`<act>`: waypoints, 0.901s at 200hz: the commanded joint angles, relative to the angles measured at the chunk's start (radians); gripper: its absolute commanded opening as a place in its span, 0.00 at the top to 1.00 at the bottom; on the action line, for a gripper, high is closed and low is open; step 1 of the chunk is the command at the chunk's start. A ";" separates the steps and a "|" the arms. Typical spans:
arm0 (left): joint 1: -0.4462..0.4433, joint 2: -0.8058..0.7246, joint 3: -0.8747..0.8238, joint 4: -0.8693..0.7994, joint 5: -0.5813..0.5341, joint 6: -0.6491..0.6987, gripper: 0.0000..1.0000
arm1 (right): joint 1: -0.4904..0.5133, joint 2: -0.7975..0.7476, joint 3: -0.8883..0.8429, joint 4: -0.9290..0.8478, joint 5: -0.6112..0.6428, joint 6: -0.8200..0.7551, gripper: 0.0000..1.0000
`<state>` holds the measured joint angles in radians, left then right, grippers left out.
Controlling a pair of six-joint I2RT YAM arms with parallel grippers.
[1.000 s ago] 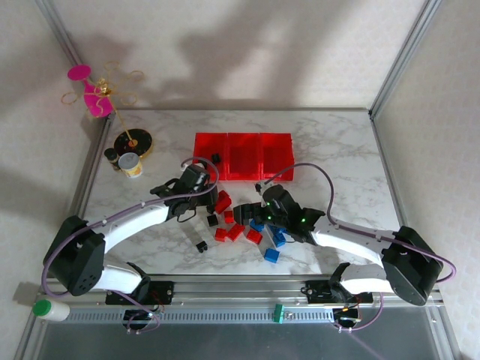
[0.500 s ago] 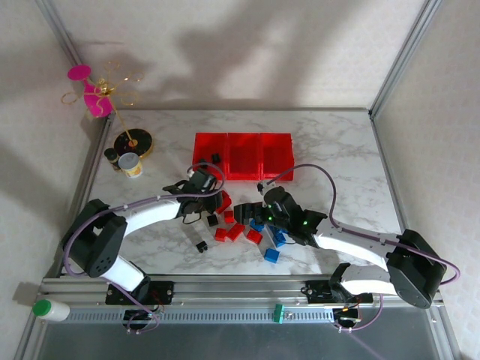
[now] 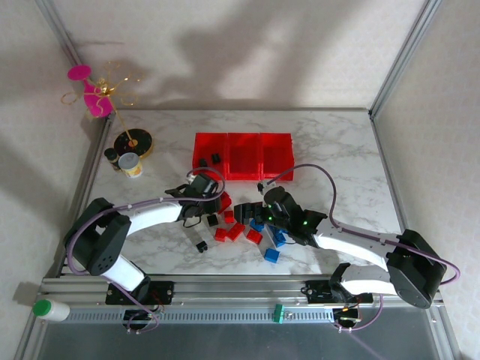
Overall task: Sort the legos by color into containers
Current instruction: Pick up the lego from the center of the table.
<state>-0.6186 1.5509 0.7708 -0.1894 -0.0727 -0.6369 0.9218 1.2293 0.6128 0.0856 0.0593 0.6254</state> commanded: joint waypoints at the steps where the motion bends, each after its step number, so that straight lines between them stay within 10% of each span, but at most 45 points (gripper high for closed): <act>1: -0.004 -0.035 -0.039 -0.045 -0.051 -0.012 0.37 | 0.011 0.009 0.001 0.010 0.016 0.005 0.01; 180: -0.026 -0.042 -0.113 0.014 -0.044 -0.100 0.42 | 0.011 0.038 0.009 0.020 0.008 0.007 0.01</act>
<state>-0.6346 1.4982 0.6708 -0.1783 -0.0822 -0.7158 0.9218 1.2652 0.6128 0.0898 0.0586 0.6254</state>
